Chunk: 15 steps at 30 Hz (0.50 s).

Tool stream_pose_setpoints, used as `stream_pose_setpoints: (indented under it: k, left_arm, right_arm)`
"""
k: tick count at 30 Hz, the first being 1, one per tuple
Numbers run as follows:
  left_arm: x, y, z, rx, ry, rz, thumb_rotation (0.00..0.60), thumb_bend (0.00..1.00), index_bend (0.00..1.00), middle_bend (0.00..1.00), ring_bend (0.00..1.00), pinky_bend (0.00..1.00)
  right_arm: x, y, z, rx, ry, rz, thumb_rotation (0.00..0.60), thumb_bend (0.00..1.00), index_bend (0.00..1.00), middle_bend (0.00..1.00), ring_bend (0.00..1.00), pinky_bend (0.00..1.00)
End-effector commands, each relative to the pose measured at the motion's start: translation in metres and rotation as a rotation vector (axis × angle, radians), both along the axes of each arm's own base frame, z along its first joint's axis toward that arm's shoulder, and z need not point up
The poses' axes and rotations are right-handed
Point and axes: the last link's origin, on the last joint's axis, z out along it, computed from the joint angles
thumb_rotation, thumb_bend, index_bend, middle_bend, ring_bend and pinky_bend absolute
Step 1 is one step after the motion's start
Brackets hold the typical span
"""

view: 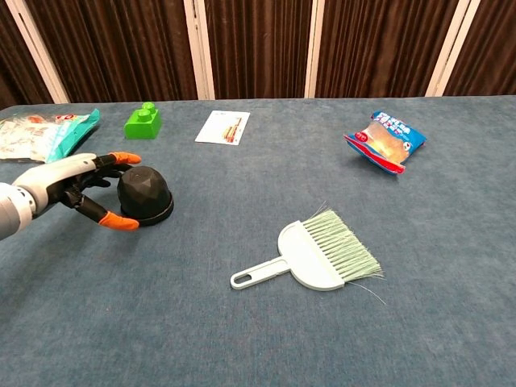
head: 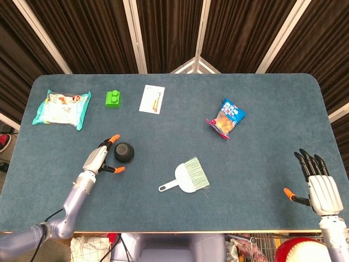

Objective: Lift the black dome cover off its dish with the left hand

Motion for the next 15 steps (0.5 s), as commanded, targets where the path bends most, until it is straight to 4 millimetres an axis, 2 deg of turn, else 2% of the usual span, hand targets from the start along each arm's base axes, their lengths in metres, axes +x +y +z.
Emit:
stream_pose_setpoints:
  k: [1,15]
  left_arm:
    - [0.003,0.002,-0.004,-0.002,0.001,-0.004,0.6,0.13,0.01,0.08,0.0,0.0]
    - [0.011,0.005,-0.022,-0.021,0.026,-0.014,0.6,0.16,0.01,0.17,0.0,0.0]
  right_arm:
    - [-0.002,-0.001,0.0,-0.001,-0.002,-0.007,0.6,0.21,0.0,0.01,0.11,0.01]
    - [-0.003,0.0,0.0,0.003,-0.007,-0.012,0.6,0.21,0.0,0.01,0.11,0.01]
